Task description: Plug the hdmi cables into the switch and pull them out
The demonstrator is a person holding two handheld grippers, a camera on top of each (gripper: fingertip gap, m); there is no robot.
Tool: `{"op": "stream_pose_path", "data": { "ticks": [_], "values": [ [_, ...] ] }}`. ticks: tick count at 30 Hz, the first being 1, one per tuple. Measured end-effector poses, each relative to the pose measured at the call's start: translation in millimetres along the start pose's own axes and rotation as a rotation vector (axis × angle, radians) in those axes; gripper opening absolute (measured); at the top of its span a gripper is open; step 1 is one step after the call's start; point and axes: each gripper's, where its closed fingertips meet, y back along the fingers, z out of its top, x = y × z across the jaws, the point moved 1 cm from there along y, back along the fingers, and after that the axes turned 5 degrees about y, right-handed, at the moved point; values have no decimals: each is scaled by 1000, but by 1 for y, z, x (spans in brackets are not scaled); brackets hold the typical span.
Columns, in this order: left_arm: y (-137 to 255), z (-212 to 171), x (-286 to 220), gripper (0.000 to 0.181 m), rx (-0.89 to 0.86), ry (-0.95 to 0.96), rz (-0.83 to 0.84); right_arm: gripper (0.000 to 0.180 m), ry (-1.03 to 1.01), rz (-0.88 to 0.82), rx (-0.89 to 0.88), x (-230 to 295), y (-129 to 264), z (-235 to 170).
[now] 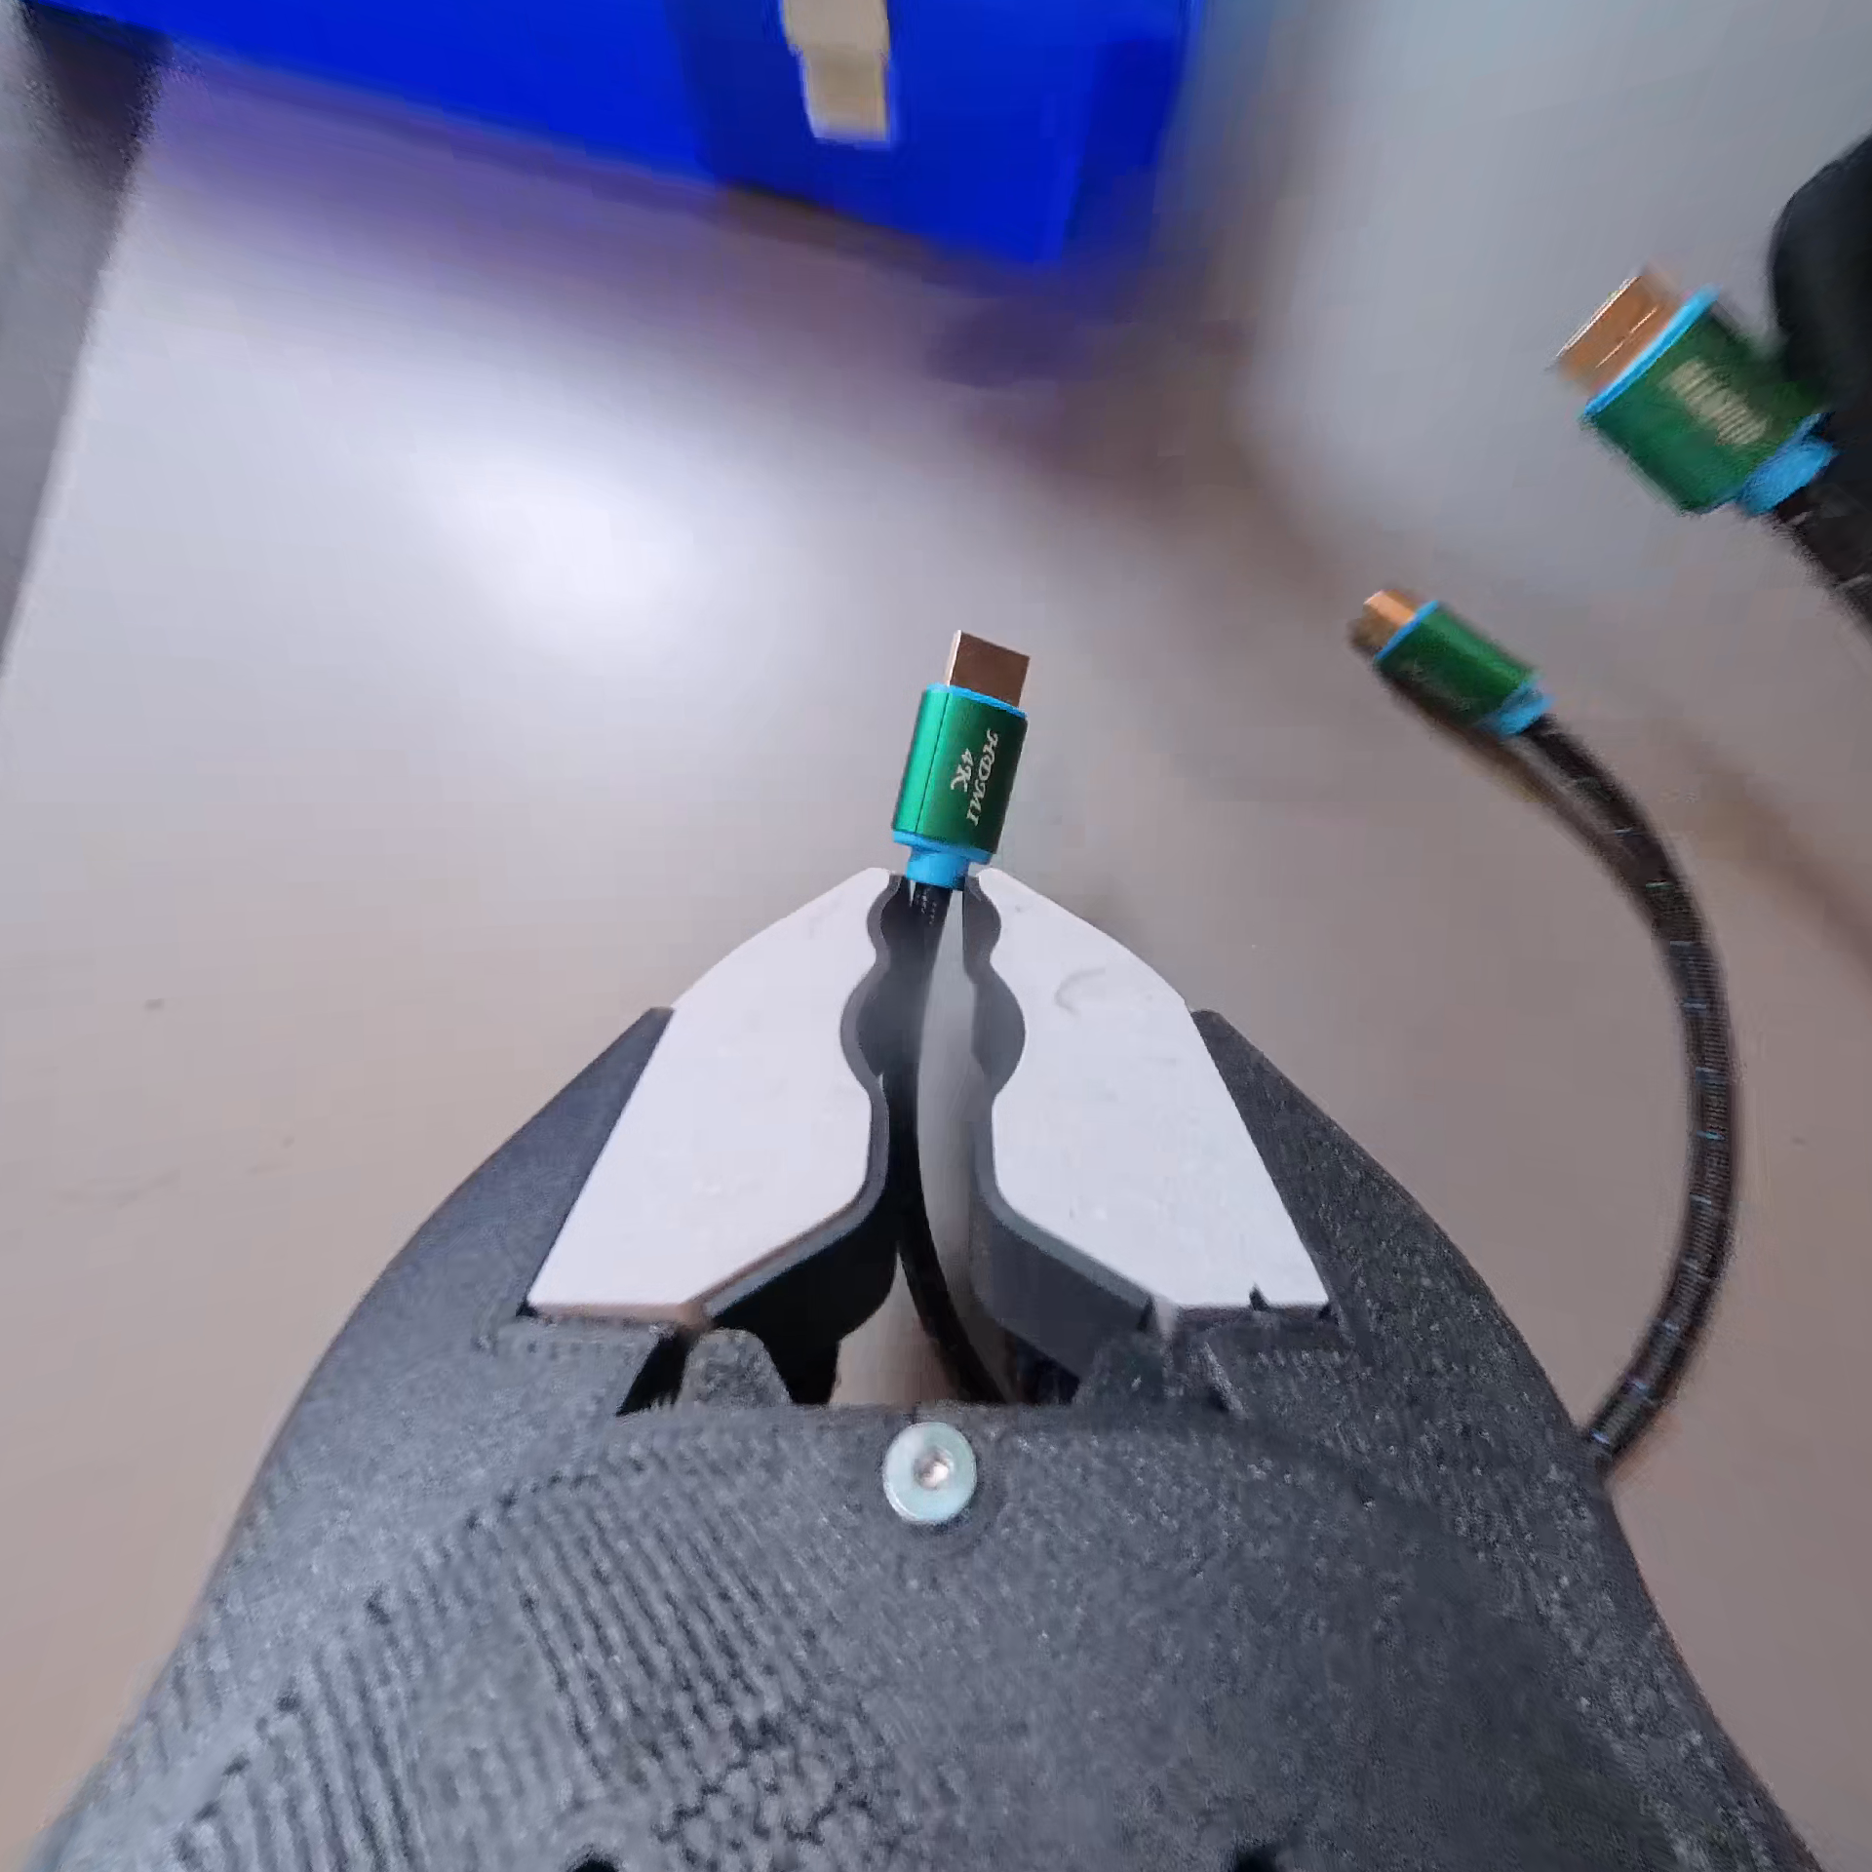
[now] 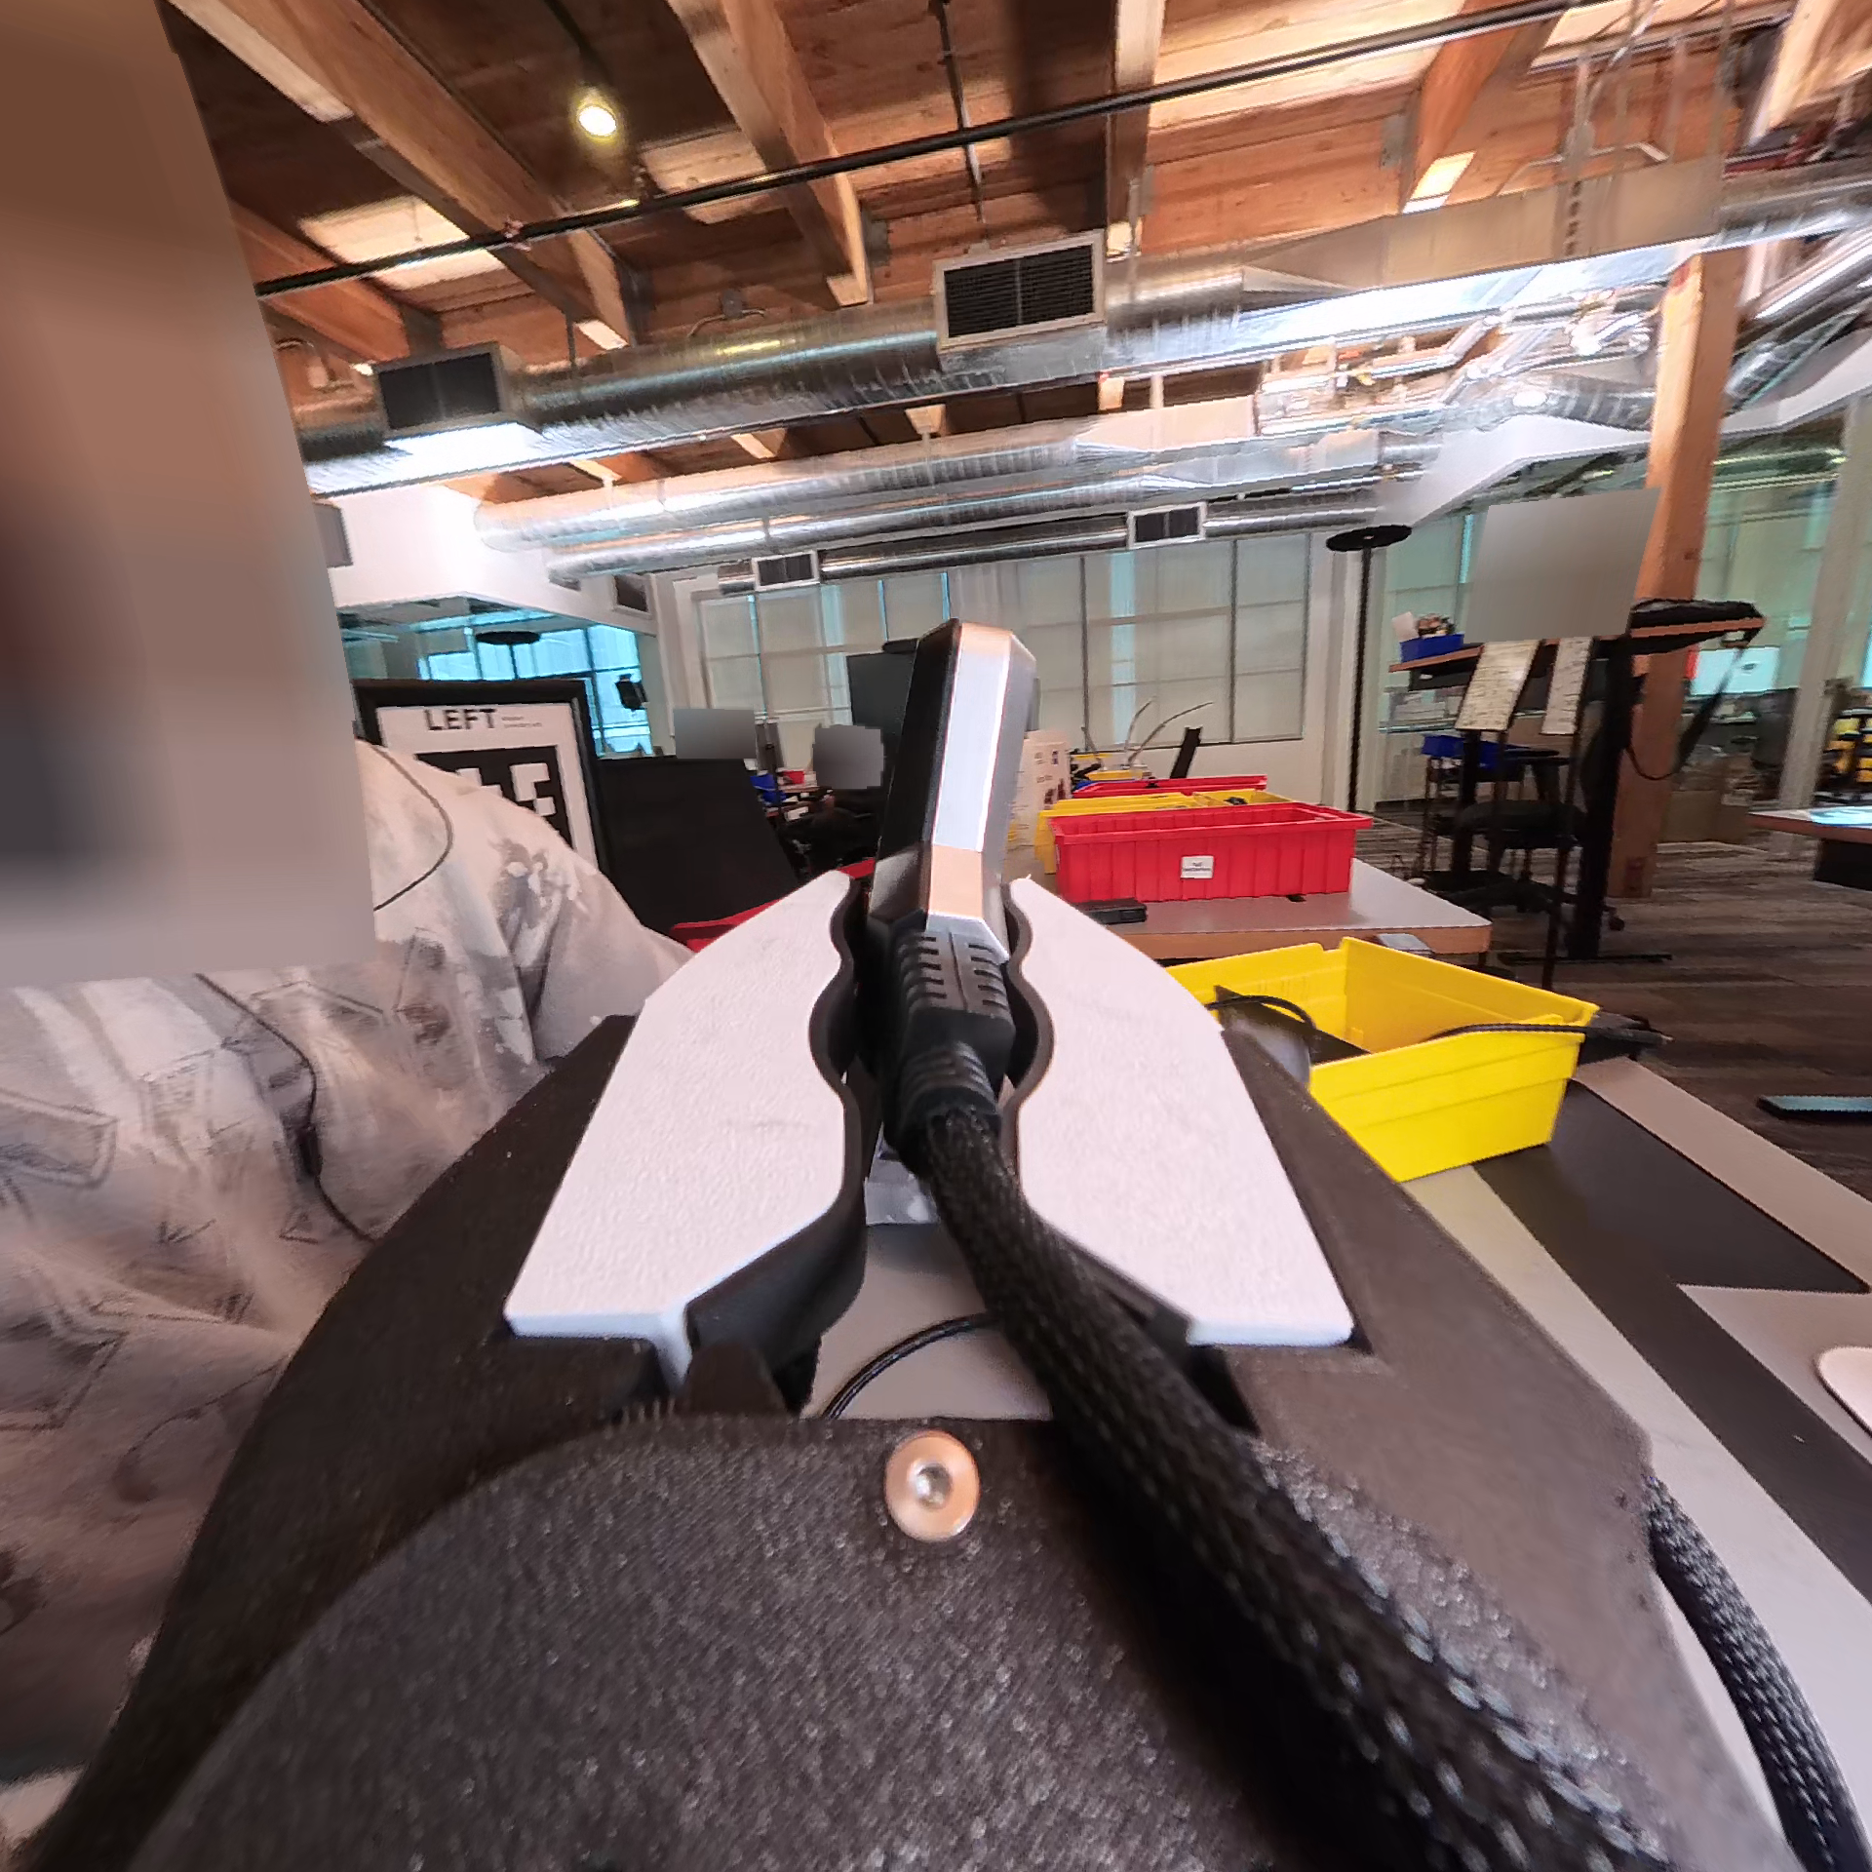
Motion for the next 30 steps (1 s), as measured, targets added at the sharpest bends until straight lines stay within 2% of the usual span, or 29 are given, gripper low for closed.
{"op": "stream_pose_path", "data": {
  "ticks": [1,7,13,19,30],
  "values": [
    [11,5,1,11,-45,23,-10,23,-2,-14,0,-3,0,-1],
    [91,31,11,11,-338,158,-32,22,-81,-64,93,-18,-5,-23],
    [138,40,13,10,-384,175,95,23,-165,-103,330,-31,-25,-75],
    [144,42,-15,10,-259,172,99,22,-161,-187,417,-43,-35,-96],
    [138,46,-55,10,-236,175,-155,22,-198,-102,427,-32,-40,-105]
  ]
}}
